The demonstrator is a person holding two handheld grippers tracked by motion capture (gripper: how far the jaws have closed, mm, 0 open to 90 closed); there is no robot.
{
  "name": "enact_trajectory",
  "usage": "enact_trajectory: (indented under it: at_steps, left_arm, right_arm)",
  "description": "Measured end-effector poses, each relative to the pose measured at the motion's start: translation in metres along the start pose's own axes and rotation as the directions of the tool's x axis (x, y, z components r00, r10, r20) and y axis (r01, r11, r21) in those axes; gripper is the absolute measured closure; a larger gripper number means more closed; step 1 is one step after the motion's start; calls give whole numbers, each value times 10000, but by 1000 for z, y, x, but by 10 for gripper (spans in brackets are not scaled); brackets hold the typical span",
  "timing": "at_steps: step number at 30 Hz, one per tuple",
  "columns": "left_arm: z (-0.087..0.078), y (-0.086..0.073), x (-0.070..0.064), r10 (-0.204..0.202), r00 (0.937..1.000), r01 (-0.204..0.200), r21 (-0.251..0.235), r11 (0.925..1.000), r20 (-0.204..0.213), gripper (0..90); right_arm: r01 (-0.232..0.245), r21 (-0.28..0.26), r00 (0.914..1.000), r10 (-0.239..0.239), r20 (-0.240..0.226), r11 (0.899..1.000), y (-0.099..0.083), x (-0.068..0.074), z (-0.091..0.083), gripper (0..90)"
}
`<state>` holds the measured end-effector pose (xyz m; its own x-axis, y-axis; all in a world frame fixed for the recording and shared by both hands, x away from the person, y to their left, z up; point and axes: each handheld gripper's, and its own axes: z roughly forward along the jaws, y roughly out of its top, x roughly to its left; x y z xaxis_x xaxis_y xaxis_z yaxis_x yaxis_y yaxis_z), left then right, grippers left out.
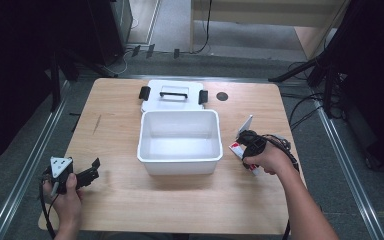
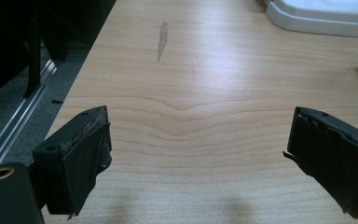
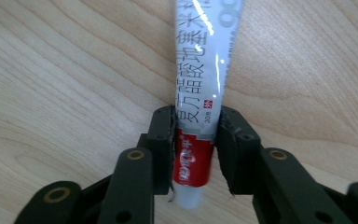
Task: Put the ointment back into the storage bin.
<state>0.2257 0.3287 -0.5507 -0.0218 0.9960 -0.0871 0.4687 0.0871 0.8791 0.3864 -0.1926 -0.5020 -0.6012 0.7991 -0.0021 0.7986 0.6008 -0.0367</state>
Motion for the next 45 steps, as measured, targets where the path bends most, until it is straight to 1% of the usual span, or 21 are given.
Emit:
enact_trajectory:
  at_steps: [3,5,10,14,16,24,27,30,31,35,36,40,42,45]
  left_arm:
    - [0,0,0,4,10000,-4,0,10000,3,64]
    - [0,0,0,-11,10000,11,14,10000,34,64]
    - [0,0,1,-50,10000,50,6,10000,40,64]
    - [0,0,1,-68,10000,68,15,10000,47,64]
    - [0,0,1,-74,10000,74,13,10000,51,65]
    - [0,0,1,-70,9999,69,36,10000,77,65]
    - [0,0,1,-65,9999,64,34,10000,78,65]
    - [0,0,1,-59,9999,58,14,10000,82,68]
    - [0,0,1,-45,9999,45,-3,10000,108,69]
    - [0,0,0,37,9999,-37,4,10000,159,69]
    - [0,0,0,54,9998,-54,3,10000,169,69]
    - [0,0,1,-3,9998,4,-7,10000,198,69]
    - [0,0,1,-15,9998,15,-11,10000,192,69]
    - [0,0,1,-14,9998,14,-10,10000,188,69]
  right_arm:
    - [154,17,9999,-154,56,9999,0,0,1,709]
    - [-26,-28,10000,26,17,10000,0,0,1,710]
    - [-9,-17,10000,9,-18,10000,0,-1,2,713]
    - [248,-61,9996,-247,117,9997,-1,1,2,717]
    - [303,-75,9995,-303,91,9995,-1,0,2,718]
    - [-125,-243,9999,124,-26,9996,-5,-8,-3,719]
    - [-241,-323,9997,241,-27,9992,-6,-10,-9,719]
    - [-437,-490,9990,433,-108,9978,-6,-13,-17,719]
    - [-573,-521,9982,564,-183,9970,-5,-14,-21,719]
    - [-550,-756,9984,538,-168,9956,-4,-16,-34,719]
    - [-632,-788,9978,615,-235,9949,-3,-16,-37,719]
    - [-680,-985,9976,662,-216,9928,-2,-18,-50,719]
    - [-782,-1040,9967,755,-300,9915,-1,-19,-58,719]
    - [-772,-1187,9967,737,-339,9899,1,-19,-67,719]
